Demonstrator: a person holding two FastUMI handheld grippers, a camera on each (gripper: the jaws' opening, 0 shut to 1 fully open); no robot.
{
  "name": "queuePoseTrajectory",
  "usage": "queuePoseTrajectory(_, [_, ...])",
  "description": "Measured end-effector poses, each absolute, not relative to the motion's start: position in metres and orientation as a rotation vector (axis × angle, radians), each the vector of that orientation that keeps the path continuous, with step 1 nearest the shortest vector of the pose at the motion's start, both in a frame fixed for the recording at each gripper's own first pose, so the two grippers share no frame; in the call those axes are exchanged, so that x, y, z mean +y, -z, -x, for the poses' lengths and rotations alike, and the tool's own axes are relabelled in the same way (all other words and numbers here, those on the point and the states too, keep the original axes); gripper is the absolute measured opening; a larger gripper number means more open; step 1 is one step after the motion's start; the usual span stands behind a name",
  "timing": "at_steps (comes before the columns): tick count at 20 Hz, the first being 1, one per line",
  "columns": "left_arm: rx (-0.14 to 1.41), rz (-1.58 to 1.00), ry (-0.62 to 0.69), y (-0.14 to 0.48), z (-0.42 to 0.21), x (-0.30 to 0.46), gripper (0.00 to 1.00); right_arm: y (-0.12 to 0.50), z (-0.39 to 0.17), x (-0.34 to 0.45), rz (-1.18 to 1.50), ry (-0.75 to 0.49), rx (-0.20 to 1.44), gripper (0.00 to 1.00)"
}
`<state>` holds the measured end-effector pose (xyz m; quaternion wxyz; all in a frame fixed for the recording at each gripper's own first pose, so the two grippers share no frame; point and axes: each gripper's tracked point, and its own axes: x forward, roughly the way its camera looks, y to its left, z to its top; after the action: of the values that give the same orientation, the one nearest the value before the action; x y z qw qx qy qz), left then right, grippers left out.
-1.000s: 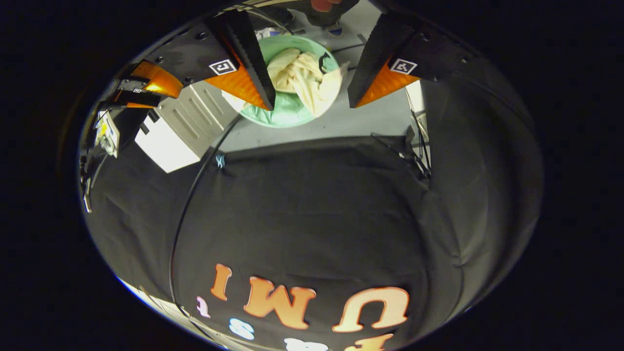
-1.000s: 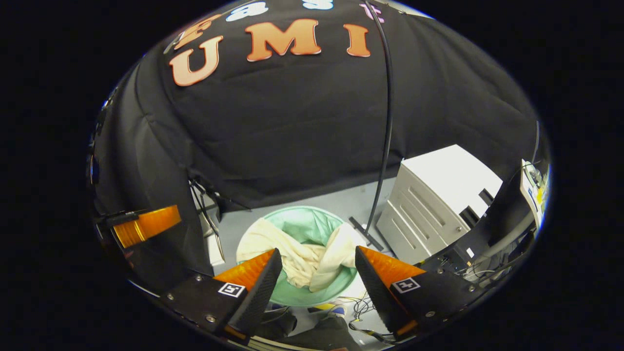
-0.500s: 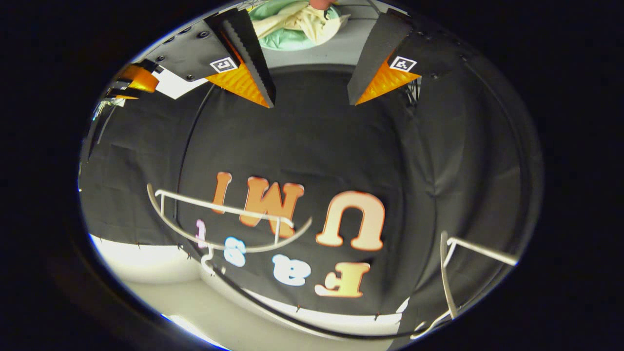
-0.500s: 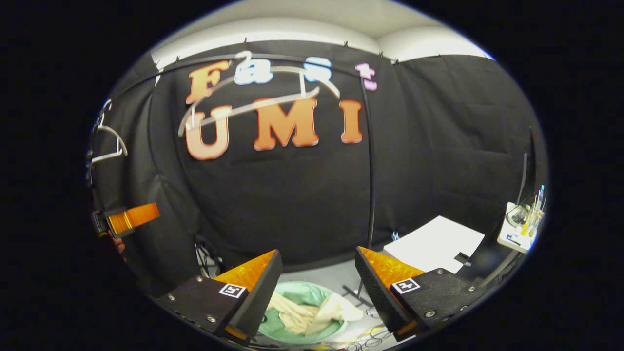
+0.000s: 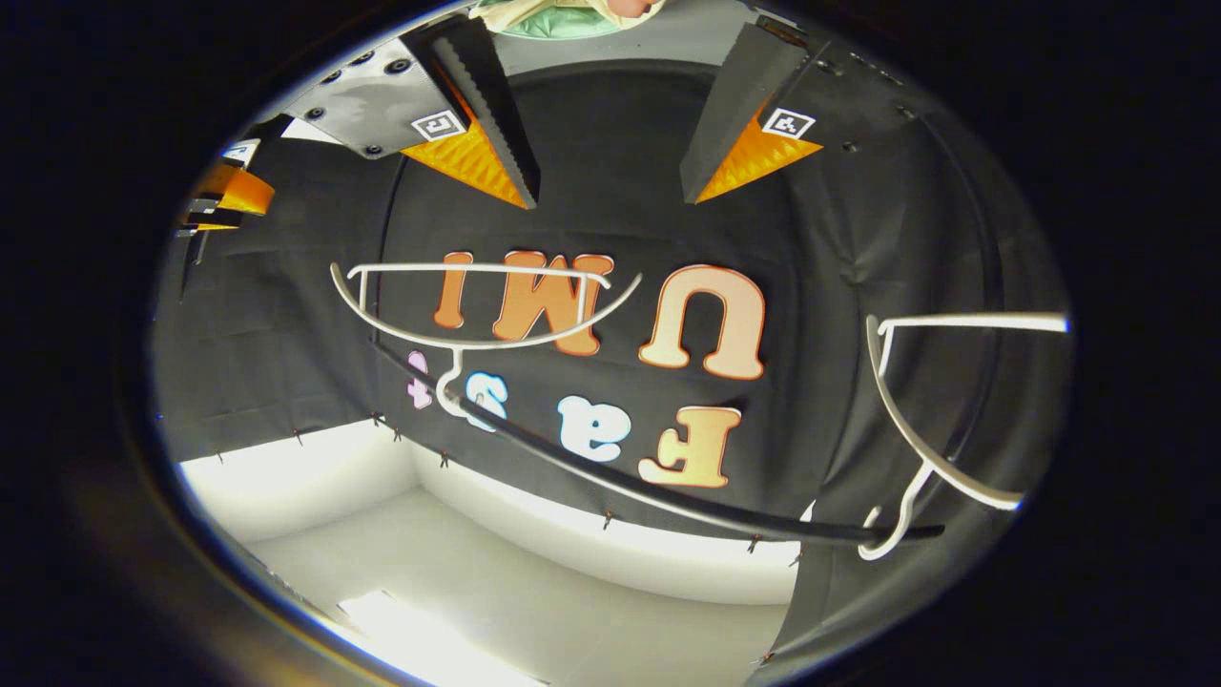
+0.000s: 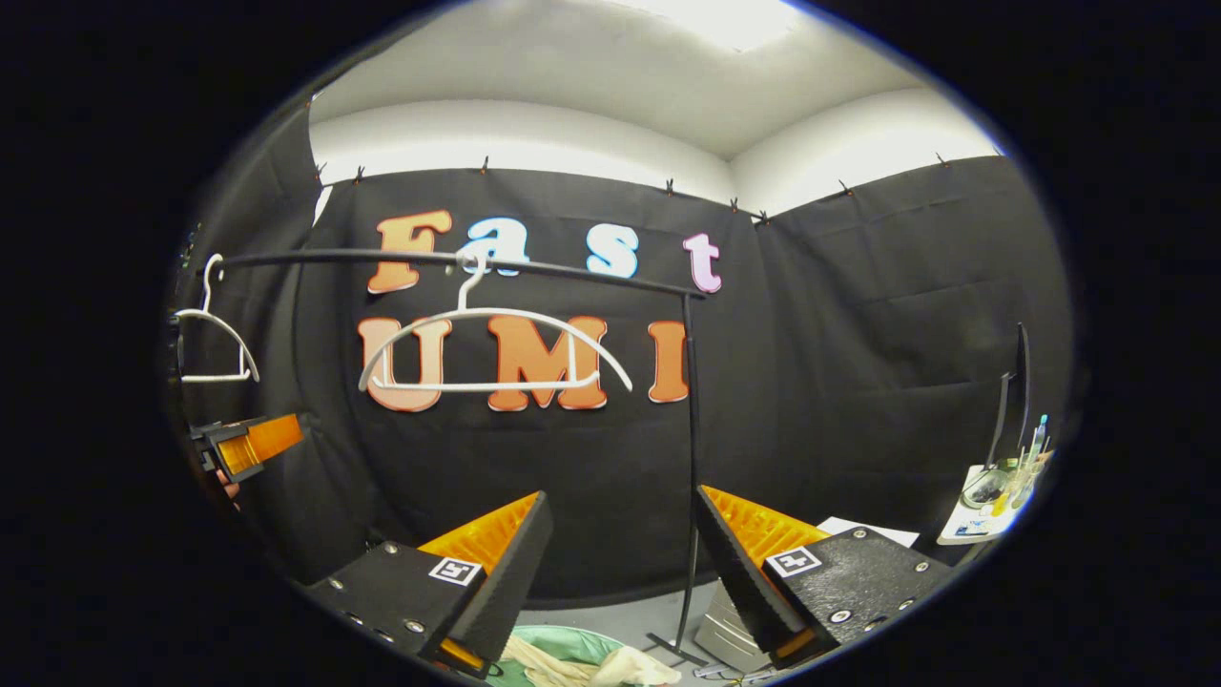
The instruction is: Grasp the clothes on the hanger with both hands and then place them into the laundry hamper below.
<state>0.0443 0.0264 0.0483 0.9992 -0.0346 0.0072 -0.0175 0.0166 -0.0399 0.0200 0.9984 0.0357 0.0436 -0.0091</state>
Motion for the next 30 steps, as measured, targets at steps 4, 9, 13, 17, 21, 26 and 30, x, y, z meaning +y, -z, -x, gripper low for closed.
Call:
queuePoseTrajectory(4, [-0.024, 0.06, 0.029, -0.043, -0.049, 0.022, 0.94, -0.028, -0.029, -0.048, -0.106, 0.037, 0.05, 0.93])
queuePoseTrajectory(9, [-0.033, 0.054, 0.033, -0.049, -0.055, 0.014, 1.0, -0.033, -0.031, -0.056, -0.051, 0.051, 0.038, 0.93])
queuePoseTrajectory(13, [-0.015, 0.08, 0.026, -0.043, -0.058, 0.015, 0.94, -0.03, -0.033, -0.053, -0.051, 0.035, 0.036, 0.93])
queuePoseTrajectory(17, [-0.009, 0.073, 0.004, -0.04, -0.06, 0.021, 0.94, -0.023, -0.039, -0.053, -0.039, 0.028, 0.038, 0.93])
queuePoseTrajectory(21, [-0.018, 0.072, -0.001, -0.041, -0.062, 0.022, 0.94, -0.022, -0.045, -0.049, -0.042, 0.013, 0.037, 0.93])
queuePoseTrajectory(26, [-0.035, 0.066, -0.008, -0.045, -0.063, 0.024, 0.94, -0.021, -0.048, -0.048, -0.032, 0.006, 0.038, 0.93])
queuePoseTrajectory(30, [-0.031, 0.066, -0.005, -0.043, -0.063, 0.023, 0.94, -0.019, -0.052, -0.048, -0.036, 0.003, 0.043, 0.93])
